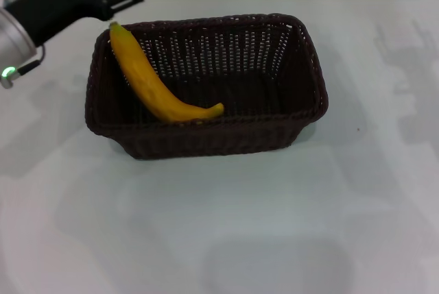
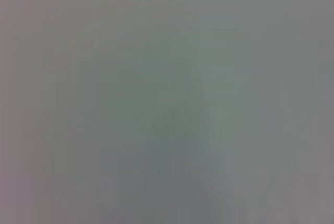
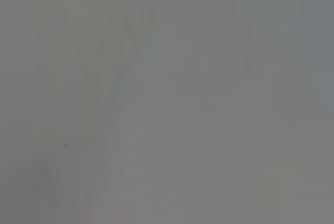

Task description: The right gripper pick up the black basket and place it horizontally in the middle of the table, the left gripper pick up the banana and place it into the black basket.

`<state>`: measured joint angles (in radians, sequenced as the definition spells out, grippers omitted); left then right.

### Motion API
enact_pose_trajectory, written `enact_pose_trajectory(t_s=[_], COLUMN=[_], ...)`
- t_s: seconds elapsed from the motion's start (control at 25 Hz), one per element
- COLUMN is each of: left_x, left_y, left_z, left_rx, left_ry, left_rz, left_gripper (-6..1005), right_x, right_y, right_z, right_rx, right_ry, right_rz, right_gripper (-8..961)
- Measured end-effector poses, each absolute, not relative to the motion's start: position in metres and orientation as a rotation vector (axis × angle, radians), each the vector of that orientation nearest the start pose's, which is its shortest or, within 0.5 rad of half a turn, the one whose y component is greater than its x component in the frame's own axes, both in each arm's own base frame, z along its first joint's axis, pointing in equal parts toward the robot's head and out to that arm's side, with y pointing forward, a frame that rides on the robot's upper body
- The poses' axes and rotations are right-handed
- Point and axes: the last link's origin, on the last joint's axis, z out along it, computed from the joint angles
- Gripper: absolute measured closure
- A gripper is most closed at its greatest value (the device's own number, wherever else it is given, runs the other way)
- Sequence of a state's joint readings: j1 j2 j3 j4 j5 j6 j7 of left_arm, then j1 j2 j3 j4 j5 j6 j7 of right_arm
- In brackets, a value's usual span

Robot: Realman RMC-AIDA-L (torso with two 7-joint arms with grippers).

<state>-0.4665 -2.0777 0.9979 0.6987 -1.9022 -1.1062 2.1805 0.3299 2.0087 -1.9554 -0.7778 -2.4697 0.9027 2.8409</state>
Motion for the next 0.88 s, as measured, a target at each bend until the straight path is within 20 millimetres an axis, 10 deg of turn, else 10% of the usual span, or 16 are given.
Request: enact_pose_trajectory(t_s=[0.88], left_x=[-0.331], left_y=[0.311], left_z=[0.111], left_rx=[-1.504], left_ry=[-0.448], left_rz=[-0.941], left_gripper=[110], right_x=[0.266], right_y=[0.375], right_z=[0.054], right_rx=[-1.378], right_ry=[0.306], right_rz=[0.678], right_gripper=[95])
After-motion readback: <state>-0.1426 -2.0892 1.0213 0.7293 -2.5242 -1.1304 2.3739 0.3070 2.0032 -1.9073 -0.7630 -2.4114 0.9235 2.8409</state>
